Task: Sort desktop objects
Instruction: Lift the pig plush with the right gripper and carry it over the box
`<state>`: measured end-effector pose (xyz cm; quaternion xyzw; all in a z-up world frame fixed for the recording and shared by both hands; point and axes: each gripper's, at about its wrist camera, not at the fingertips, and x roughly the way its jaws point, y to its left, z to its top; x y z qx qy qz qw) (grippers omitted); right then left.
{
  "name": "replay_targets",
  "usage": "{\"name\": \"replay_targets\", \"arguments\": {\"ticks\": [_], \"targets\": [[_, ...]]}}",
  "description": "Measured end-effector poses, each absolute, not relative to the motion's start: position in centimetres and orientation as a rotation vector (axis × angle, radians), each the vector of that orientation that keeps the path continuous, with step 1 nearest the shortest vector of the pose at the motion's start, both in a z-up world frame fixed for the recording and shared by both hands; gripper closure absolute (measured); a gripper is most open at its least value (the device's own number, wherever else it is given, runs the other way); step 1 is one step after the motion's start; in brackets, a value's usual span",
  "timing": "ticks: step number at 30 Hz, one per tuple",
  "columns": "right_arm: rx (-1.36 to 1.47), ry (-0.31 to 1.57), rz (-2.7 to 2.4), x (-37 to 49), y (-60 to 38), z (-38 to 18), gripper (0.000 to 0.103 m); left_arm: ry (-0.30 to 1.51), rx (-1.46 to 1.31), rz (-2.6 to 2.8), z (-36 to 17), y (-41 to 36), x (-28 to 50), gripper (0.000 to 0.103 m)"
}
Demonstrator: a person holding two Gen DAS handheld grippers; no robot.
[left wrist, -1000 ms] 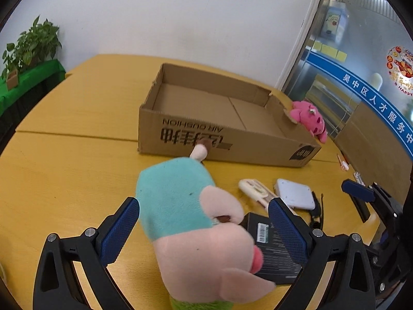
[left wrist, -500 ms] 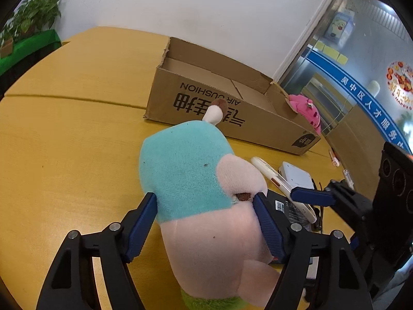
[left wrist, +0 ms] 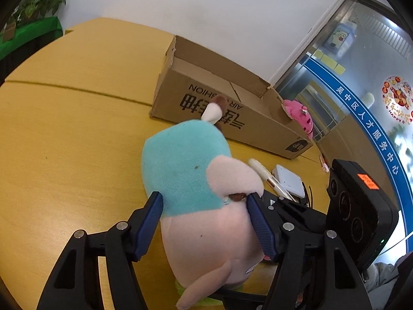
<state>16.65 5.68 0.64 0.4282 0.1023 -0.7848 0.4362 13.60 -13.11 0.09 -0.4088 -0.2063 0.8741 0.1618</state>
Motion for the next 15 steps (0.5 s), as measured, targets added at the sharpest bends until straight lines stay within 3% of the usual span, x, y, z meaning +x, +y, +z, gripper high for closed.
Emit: {"name": "replay_targets", "arguments": {"ticks": [2, 4, 6, 8, 12, 15], "targets": [[1.057, 0.254, -1.945, 16.6, 5.9, 0.8, 0.013, -0.568, -1.156, 2.5, 0.6, -13.1, 13.1, 0.03], [1.057, 0.239, -1.939, 16.5, 6.0, 0.8, 0.014, -0.544, -1.188, 2.498, 0.2, -12.7, 12.3, 0.019], [1.071, 0.207, -1.932, 16.2, 6.3, 0.7, 0.015, -0.515, -1.209, 2.464, -0.4, -11.9, 11.8, 0.02], [1.072, 0.189, -1.934, 16.1, 6.6, 0.6, 0.017, -0.455, -1.194, 2.47, -0.1, -11.2, 11.9, 0.022], [1.042, 0.192, -1.98, 15.8, 6.8, 1.3, 0.018, -0.473, -1.171, 2.446, 0.9, -10.7, 11.4, 0.043], [0.998, 0.164, -2.006, 15.2, 7.6, 2.8, 0.019, -0.423, -1.104, 2.466, 3.2, -9.9, 10.9, 0.045]]}}
